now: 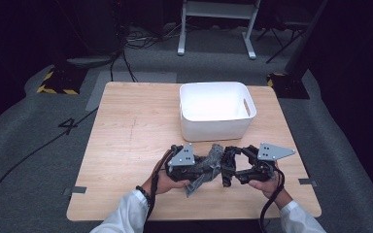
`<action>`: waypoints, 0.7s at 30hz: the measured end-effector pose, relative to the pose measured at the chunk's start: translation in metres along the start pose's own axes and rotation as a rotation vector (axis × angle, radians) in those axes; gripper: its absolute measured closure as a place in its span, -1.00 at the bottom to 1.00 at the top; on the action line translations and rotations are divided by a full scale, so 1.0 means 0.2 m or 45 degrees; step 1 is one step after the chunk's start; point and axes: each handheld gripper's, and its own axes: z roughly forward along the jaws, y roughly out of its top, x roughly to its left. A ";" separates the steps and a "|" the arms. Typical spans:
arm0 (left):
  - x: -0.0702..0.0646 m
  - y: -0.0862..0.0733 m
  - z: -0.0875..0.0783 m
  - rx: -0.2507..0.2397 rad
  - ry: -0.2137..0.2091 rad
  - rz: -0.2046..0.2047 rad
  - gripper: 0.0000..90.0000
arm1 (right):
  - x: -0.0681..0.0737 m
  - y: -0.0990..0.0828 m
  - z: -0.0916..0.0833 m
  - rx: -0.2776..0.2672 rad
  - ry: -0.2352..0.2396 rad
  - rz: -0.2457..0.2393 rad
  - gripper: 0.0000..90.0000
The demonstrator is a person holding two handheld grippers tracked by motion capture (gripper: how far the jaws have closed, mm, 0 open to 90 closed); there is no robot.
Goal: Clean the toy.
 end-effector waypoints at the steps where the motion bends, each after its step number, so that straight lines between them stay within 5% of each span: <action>1: 0.01 0.00 0.01 -0.003 0.012 -0.010 0.53 | 0.00 0.00 0.00 0.001 0.012 -0.004 -0.43; 11: 0.03 -0.08 0.14 0.064 -0.006 -0.061 0.53 | 0.06 0.01 0.04 0.006 0.074 -0.046 -0.43; 17: -0.01 -0.16 0.28 0.169 -0.103 -0.079 0.53 | 0.07 0.02 0.03 -0.020 0.080 -0.061 -0.43; 21: -0.07 -0.17 0.33 0.218 -0.167 -0.039 0.53 | 0.06 0.03 0.00 -0.038 0.046 -0.063 -0.43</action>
